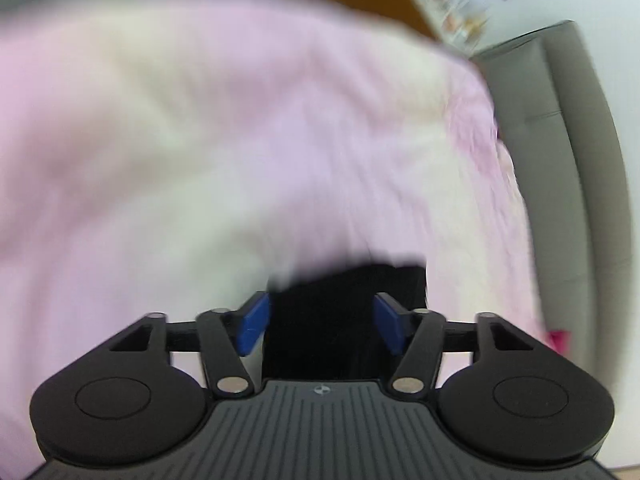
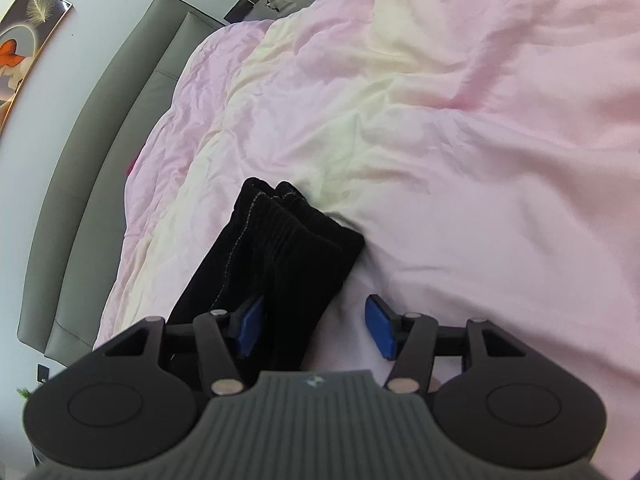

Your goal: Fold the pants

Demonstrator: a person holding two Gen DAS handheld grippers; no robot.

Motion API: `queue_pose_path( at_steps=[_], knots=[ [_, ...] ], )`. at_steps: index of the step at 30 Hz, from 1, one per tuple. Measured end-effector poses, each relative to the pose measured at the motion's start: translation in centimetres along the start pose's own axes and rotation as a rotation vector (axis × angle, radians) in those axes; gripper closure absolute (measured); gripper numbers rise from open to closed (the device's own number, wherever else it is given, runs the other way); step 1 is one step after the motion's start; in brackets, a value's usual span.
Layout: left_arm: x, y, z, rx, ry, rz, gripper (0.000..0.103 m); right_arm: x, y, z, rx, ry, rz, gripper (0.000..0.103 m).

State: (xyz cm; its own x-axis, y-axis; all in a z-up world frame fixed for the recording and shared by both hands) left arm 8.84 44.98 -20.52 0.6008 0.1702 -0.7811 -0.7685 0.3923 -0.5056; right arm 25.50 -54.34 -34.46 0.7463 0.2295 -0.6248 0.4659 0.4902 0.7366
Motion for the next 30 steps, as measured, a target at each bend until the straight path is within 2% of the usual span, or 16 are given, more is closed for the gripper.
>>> queue_pose_path(
  at_steps=[1, 3, 5, 8, 10, 13, 19, 21, 24, 27, 30],
  knots=[
    [-1.5, -0.3, 1.0, 0.076, -0.072, 0.063, 0.015, 0.0, 0.0, 0.0, 0.001, 0.0, 0.001, 0.05],
    [-3.7, -1.8, 1.5, 0.197, -0.161, 0.096, 0.016, 0.0, 0.0, -0.1, 0.005, -0.001, 0.004, 0.05],
    [-4.4, -4.6, 0.5, 0.319, -0.166, 0.076, 0.016, 0.1, 0.0, -0.2, 0.015, -0.001, 0.009, 0.05],
    [-4.0, -10.3, -3.7, 0.503, -0.145, -0.002, 0.016, 0.0, -0.1, -0.5, 0.037, -0.006, 0.027, 0.05],
    [-3.1, -14.9, -8.0, 0.629, -0.112, -0.084, 0.017, 0.0, -0.2, -0.8, 0.057, -0.009, 0.04, 0.05],
    [-1.1, -21.8, -16.2, 0.789, -0.041, -0.219, 0.019, -0.2, -0.3, -1.1, 0.073, -0.015, 0.06, 0.05],
    [3.7, -32.9, -35.8, 1.021, 0.195, -0.454, 0.027, -0.3, -1.4, -0.7, 0.158, -0.045, 0.131, 0.05],
    [4.8, -35.6, -41.7, 1.104, 0.243, -0.5, 0.027, 0.0, -1.9, -0.8, 0.207, -0.049, 0.165, 0.05],
    [6.2, -38.3, -48.2, 1.177, 0.308, -0.545, 0.03, 0.8, -2.3, -1.0, 0.278, -0.055, 0.223, 0.051],
    [7.5, -39.9, -52.1, 1.23, 0.333, -0.554, 0.03, 2.0, -2.2, -1.1, 0.327, -0.057, 0.271, 0.054],
    [9.2, -40.3, -54.5, 1.275, 0.374, -0.532, 0.03, 3.5, -1.7, -1.2, 0.325, -0.053, 0.286, 0.06]
  ],
)
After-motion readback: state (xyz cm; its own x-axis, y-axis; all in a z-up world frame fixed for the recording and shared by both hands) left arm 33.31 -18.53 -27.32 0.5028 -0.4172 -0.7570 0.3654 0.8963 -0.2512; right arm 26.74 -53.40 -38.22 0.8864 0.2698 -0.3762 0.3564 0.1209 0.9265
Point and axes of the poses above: each gripper's, at about its wrist camera, not at the fingertips, and x roughly the way its jaws point, y to its left, z to its top, the point moved 8 cm from there along x, roughly the way its jaws point, and after that the axes turned 9 degrees about x, right-handed, at the moved point
